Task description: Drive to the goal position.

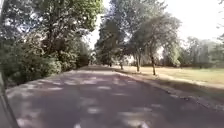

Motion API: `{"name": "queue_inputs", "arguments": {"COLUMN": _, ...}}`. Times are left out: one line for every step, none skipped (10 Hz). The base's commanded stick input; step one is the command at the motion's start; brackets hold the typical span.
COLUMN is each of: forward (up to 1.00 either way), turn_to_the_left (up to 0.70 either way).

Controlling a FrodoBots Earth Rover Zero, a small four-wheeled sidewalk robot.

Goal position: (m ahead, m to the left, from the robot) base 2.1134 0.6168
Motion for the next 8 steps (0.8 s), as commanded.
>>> {"name": "queue_inputs", "arguments": {"forward": 0.7, "turn_to_the_left": 0.34}}
{"name": "queue_inputs", "arguments": {"forward": 0.7, "turn_to_the_left": 0.35}}
{"name": "queue_inputs", "arguments": {"forward": 0.7, "turn_to_the_left": 0.35}}
{"name": "queue_inputs", "arguments": {"forward": 0.7, "turn_to_the_left": 0.35}}
{"name": "queue_inputs", "arguments": {"forward": 0.7, "turn_to_the_left": 0.35}}
{"name": "queue_inputs", "arguments": {"forward": 0.7, "turn_to_the_left": 0.35}}
{"name": "queue_inputs", "arguments": {"forward": 0.7, "turn_to_the_left": 0.2}}
{"name": "queue_inputs", "arguments": {"forward": 0.7, "turn_to_the_left": 0.04}}
